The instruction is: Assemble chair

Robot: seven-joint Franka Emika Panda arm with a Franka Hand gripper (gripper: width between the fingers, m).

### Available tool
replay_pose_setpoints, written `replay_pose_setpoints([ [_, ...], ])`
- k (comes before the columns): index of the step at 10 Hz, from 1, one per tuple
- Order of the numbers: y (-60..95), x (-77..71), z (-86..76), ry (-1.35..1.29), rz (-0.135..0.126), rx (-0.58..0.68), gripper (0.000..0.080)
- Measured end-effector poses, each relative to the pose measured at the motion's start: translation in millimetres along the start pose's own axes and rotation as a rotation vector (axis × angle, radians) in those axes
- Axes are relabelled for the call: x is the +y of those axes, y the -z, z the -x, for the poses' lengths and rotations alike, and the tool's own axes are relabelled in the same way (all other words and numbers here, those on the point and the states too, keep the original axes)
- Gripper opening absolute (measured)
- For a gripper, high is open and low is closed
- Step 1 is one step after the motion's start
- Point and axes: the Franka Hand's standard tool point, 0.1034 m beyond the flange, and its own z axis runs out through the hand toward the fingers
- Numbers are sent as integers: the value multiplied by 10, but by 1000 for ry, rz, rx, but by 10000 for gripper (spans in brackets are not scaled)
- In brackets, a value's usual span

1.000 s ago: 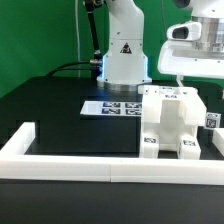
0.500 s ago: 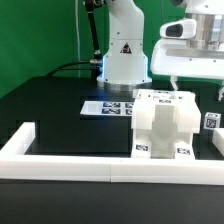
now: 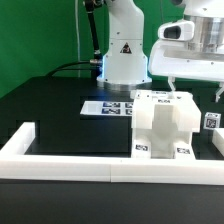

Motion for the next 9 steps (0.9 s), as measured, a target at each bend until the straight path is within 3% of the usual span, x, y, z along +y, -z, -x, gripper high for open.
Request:
replay_pose_setpoints([
  [3, 26, -67, 144, -6, -3, -6, 648],
  [7, -44, -318, 289, -34, -2, -6, 648],
  [9, -70, -423, 248, -6, -16, 25, 648],
])
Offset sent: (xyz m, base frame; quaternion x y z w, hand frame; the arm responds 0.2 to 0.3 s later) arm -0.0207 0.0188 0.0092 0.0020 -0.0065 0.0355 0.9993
